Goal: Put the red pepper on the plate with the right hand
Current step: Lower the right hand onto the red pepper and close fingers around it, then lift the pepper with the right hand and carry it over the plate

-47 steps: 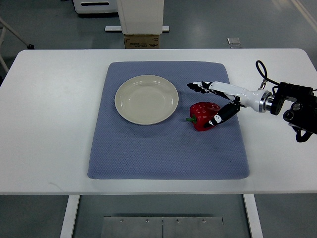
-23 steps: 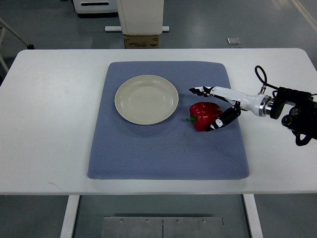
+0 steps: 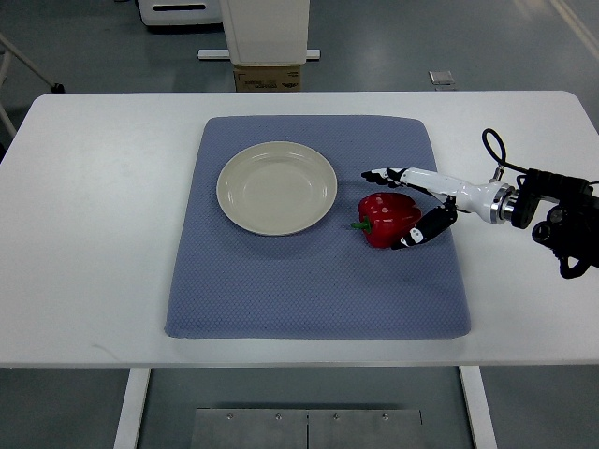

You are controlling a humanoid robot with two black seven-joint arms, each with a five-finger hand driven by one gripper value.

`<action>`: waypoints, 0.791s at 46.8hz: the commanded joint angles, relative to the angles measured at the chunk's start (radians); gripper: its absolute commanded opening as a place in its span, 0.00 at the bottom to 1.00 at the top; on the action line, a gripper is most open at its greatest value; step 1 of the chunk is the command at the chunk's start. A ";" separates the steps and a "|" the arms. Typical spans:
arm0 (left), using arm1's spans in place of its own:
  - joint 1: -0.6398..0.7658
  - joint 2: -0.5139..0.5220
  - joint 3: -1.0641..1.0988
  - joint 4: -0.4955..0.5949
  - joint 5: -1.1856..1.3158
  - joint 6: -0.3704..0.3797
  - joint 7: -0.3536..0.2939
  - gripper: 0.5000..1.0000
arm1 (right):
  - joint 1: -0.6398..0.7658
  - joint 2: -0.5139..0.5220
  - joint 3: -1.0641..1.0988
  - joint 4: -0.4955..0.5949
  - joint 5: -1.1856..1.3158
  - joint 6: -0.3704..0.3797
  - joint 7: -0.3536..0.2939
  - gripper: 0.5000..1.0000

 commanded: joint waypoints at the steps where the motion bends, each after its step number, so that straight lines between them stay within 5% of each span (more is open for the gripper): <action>1: 0.000 0.000 0.000 0.000 0.000 0.000 0.000 1.00 | 0.001 0.000 0.000 0.000 0.000 0.000 0.000 0.79; 28: 0.000 0.000 0.000 0.000 0.000 0.000 0.000 1.00 | -0.001 0.003 0.000 0.000 0.000 0.000 0.005 0.57; 37: 0.000 0.000 0.000 0.000 0.000 0.000 0.000 1.00 | -0.001 0.007 0.000 0.000 0.000 0.000 0.005 0.39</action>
